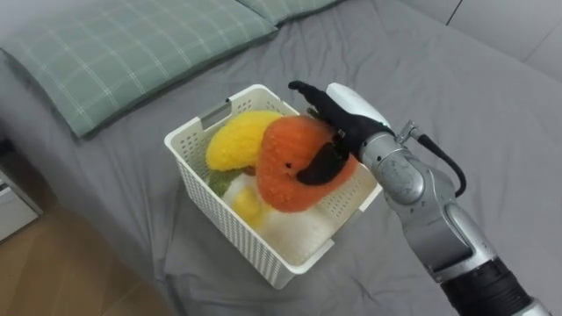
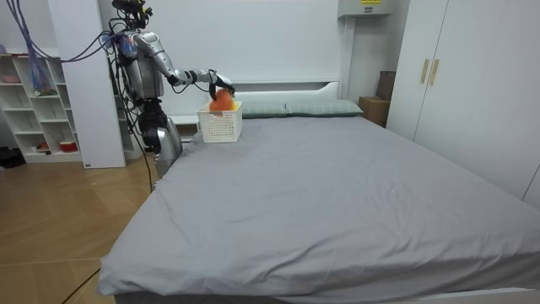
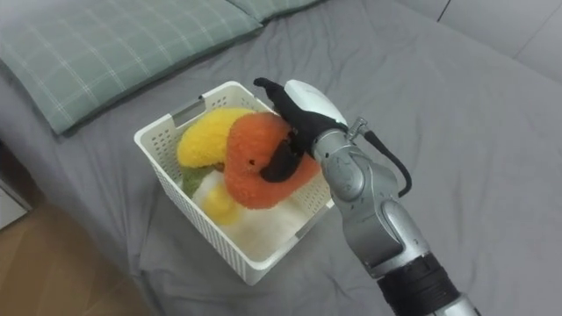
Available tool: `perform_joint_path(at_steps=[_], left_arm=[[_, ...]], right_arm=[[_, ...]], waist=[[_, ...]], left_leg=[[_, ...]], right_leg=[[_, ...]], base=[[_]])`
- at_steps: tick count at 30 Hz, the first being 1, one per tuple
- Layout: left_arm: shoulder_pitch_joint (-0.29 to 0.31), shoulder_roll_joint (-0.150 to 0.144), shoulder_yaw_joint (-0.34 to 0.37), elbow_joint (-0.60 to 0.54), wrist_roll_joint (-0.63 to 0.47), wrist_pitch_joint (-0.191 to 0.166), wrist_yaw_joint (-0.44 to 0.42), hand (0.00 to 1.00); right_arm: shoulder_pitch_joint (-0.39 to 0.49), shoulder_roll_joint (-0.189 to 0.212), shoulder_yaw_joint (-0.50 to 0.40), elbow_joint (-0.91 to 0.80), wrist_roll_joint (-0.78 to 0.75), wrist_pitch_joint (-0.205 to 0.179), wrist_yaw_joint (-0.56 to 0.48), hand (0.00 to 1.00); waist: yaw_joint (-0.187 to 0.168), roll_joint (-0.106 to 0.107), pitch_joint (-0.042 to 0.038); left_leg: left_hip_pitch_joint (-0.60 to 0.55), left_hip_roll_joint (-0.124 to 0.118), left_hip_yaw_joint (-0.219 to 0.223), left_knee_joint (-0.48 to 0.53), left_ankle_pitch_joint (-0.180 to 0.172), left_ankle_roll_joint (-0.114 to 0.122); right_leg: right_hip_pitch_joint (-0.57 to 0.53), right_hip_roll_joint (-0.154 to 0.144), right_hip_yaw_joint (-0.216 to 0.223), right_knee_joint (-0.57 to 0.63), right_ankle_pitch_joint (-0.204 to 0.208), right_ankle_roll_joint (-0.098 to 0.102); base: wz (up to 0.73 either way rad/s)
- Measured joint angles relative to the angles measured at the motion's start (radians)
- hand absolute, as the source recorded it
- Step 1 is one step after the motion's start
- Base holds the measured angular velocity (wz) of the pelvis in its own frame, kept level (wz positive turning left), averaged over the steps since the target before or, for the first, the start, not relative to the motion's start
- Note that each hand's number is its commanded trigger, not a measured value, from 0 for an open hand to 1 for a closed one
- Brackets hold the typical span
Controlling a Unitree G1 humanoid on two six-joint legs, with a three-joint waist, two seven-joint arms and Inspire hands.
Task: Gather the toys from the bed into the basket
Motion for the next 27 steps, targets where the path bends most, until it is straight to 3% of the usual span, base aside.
perform_joint_path(at_steps=[27], left_arm=[[-0.002, 0.000, 0.000, 0.001, 0.000, 0.001, 0.002, 0.00]], right_arm=[[0.000, -0.001, -0.004, 0.003, -0.017, 0.000, 0.000, 0.00]], waist=[[-0.032, -0.008, 0.0005]], left_leg=[[-0.003, -0.001, 0.001, 0.000, 0.000, 0.000]], right_leg=[[-0.001, -0.001, 0.003, 0.001, 0.000, 0.000]], base=[[0.00]])
